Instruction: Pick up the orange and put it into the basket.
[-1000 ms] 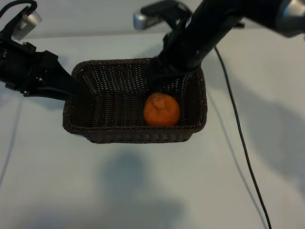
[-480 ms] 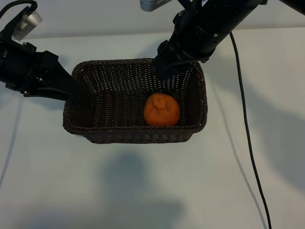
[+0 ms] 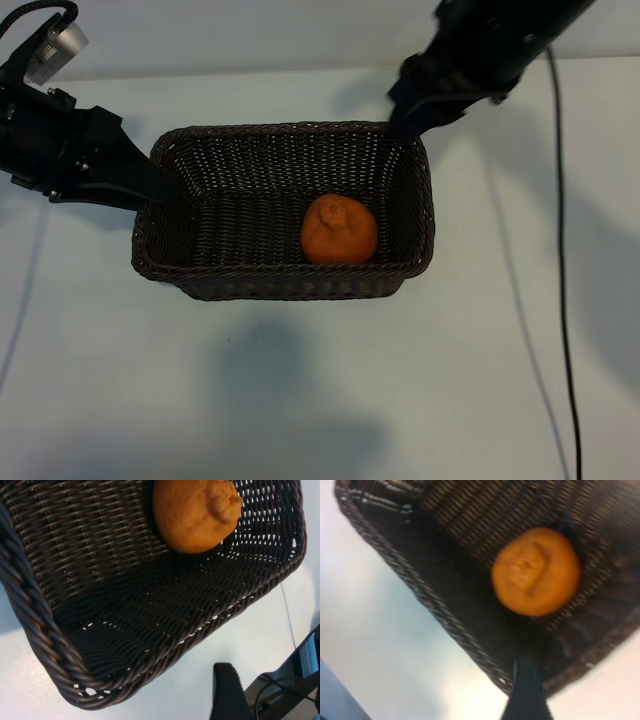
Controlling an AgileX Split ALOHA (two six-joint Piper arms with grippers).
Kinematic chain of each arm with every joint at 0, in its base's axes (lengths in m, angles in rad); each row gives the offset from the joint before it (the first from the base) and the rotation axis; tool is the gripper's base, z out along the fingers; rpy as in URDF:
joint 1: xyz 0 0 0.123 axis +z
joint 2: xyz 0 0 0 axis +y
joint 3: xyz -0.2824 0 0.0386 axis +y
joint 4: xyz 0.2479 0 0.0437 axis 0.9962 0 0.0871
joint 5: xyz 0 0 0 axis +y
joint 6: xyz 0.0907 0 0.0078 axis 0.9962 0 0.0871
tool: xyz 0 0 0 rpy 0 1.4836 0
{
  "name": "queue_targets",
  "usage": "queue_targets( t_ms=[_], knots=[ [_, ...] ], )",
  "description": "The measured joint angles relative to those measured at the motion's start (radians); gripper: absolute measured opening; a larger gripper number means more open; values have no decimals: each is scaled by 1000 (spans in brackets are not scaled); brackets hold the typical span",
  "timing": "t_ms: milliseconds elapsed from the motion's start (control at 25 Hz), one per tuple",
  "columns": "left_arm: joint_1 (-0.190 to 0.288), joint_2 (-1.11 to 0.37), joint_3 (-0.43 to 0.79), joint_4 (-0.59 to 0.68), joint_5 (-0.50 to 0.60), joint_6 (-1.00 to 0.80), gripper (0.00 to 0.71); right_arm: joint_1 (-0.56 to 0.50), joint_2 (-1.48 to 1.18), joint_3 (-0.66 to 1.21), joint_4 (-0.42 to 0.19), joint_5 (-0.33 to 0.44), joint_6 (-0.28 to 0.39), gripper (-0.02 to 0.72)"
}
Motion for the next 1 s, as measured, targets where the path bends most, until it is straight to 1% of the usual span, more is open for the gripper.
queue_targets(
  t_ms=[280,440,560,720,1000],
  knots=[
    [0,0,0,0,0,0,456,-92,-47,0,11,36,-65,509],
    [0,0,0,0,0,0,456,-129,-48,0,63,37,-111,508],
    [0,0,0,0,0,0,456,-132,-51,7,75,37,-145,508],
    [0,0,0,0,0,-1,456,-132,-62,64,78,36,-200,508],
    [0,0,0,0,0,0,456,-142,-63,91,78,37,-221,508]
  ],
)
